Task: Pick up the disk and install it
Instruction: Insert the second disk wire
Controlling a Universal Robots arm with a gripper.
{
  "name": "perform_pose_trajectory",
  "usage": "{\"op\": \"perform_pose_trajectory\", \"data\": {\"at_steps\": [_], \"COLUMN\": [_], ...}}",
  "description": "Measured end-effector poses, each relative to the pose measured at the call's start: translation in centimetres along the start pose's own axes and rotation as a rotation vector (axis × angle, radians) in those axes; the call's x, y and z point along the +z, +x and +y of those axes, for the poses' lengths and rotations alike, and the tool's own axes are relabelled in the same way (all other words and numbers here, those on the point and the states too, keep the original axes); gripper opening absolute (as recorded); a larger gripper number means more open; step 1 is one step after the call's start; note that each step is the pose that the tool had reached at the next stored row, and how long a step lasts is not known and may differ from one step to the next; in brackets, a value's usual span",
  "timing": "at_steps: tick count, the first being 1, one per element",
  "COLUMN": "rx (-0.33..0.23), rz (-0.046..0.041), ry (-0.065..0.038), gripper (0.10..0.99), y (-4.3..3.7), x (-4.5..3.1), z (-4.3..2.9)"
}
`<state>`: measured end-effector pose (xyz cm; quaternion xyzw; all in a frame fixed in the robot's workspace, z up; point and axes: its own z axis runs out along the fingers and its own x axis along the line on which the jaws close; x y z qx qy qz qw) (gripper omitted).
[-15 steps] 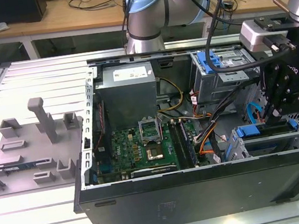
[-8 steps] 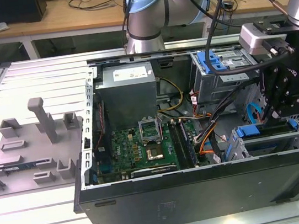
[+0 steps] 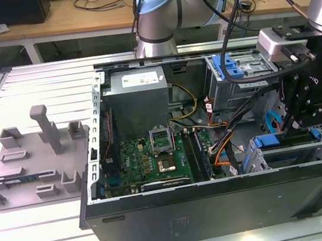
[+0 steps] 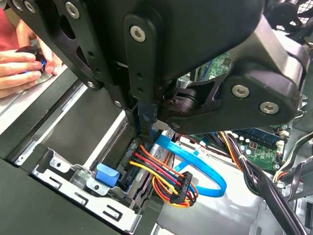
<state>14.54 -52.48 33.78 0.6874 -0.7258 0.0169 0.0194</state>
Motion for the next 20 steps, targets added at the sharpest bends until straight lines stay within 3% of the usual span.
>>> {"op": "perform_pose_trajectory", "data": {"at_steps": [2,4,5,7,8,11,20], "rx": [0.000,0.000,0.000,0.000,0.000,0.000,0.000], "rz": [-0.0006,0.0005,0.0006,0.0016,0.0021,0.0024,0.0024], "ry": [0.000,0.000,0.000,0.000,0.000,0.000,0.000], "gripper": [0.173,0.298,0.298,0.298,0.286,0.106,0.106], "y": [0.01,0.02,0.01,-0.16,-0.22,-0.25,-0.27], "x": [-0.15,-0.52,-0.68,-1.85,-2.39,-3.37,-3.39], "z": [0.00,0.00,0.00,0.02,0.02,0.03,0.03]}}
